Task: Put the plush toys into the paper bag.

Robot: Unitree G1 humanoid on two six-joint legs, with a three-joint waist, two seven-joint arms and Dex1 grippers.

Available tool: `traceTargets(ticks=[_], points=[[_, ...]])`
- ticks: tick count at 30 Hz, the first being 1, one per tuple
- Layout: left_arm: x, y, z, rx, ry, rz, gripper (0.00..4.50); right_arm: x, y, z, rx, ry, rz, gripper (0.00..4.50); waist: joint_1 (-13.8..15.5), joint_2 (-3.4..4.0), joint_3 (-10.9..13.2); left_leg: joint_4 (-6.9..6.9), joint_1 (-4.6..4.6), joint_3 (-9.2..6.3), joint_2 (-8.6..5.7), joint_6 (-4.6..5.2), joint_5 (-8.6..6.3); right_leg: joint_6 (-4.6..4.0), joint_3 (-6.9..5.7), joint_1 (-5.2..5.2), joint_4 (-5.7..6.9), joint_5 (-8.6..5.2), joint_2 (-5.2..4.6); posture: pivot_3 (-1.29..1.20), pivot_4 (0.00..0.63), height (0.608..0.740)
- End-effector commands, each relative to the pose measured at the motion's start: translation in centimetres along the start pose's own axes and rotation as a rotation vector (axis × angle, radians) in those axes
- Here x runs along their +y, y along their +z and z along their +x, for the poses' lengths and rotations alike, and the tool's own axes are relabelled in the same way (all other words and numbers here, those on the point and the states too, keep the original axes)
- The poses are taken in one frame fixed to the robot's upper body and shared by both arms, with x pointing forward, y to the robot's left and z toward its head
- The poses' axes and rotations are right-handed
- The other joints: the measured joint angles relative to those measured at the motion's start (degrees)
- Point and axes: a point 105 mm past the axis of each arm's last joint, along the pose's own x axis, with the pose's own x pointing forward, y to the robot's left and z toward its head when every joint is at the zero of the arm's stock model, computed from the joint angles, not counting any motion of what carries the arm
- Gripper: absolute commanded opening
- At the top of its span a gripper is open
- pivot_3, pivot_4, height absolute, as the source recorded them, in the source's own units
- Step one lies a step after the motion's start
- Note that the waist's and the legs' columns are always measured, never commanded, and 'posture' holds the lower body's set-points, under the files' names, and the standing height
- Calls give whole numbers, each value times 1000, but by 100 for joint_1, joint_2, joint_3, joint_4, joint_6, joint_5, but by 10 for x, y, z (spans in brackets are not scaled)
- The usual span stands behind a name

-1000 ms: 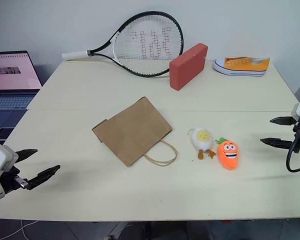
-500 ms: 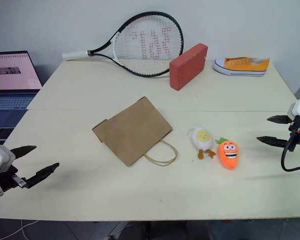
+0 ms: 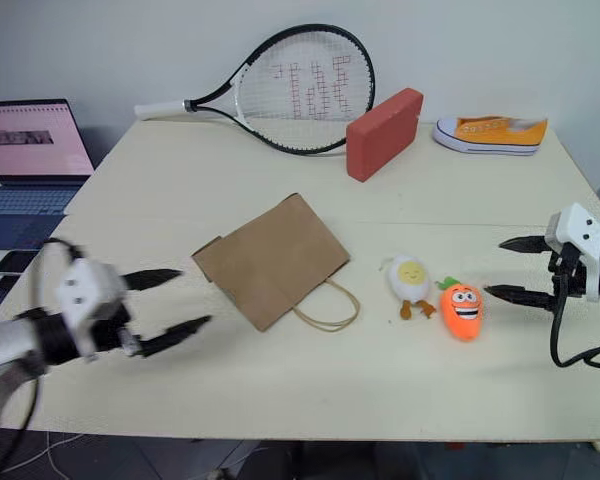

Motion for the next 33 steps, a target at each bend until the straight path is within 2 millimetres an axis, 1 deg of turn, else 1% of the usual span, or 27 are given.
traceTargets(ticks=[1,5,6,9,11,14,20,24,30,33], points=[[-10,12,34,-41,-67,53,4474,20,25,0,-49,27,-21,4500,35,0,-1,1,2,0,-1,0,0,2,1,3,1,1,0,0,150,740],[-24,15,68,-72,-152,84,4474,44,30,6,-51,67,7,4500,31,-2,-1,4,3,-4,-4,0,0,39,1,12,-3,23,1,0,150,740],[-26,15,74,-73,-159,93,4474,47,31,7,-51,69,15,4500,31,-1,-1,5,3,-4,-3,0,0,40,1,11,-3,24,1,0,150,740],[-32,19,99,-117,-186,104,4474,63,35,13,-58,96,41,4500,45,-3,-1,7,2,-5,-4,1,0,37,1,11,-4,22,1,0,150,740],[-39,15,115,-114,-215,139,4474,73,37,19,-69,113,56,4500,54,-7,-2,12,0,-12,-7,1,1,31,0,14,-5,19,1,0,150,740],[-43,10,131,-114,-229,176,4474,86,40,27,-88,134,72,4500,45,-8,-3,14,-1,-13,-11,1,0,32,4,17,-8,19,0,0,150,740],[-45,7,150,-140,-223,190,4474,93,40,31,-95,145,88,4500,56,-8,-3,14,-8,-23,-15,1,1,56,3,17,-8,33,0,0,150,740],[-47,2,157,-139,-223,205,4474,94,42,31,-99,148,88,4500,54,-8,-3,15,-8,-24,-17,1,1,58,3,18,-10,34,0,0,150,740],[-47,1,168,-147,-217,216,4474,93,43,33,-102,152,87,4500,60,-8,-3,15,-10,-30,-19,1,1,64,1,19,-10,38,0,0,150,740],[-45,3,171,-160,-210,205,3861,92,43,33,-102,150,85,4500,59,-8,-4,16,-10,-30,-19,1,1,65,1,19,-9,38,0,0,150,740]])
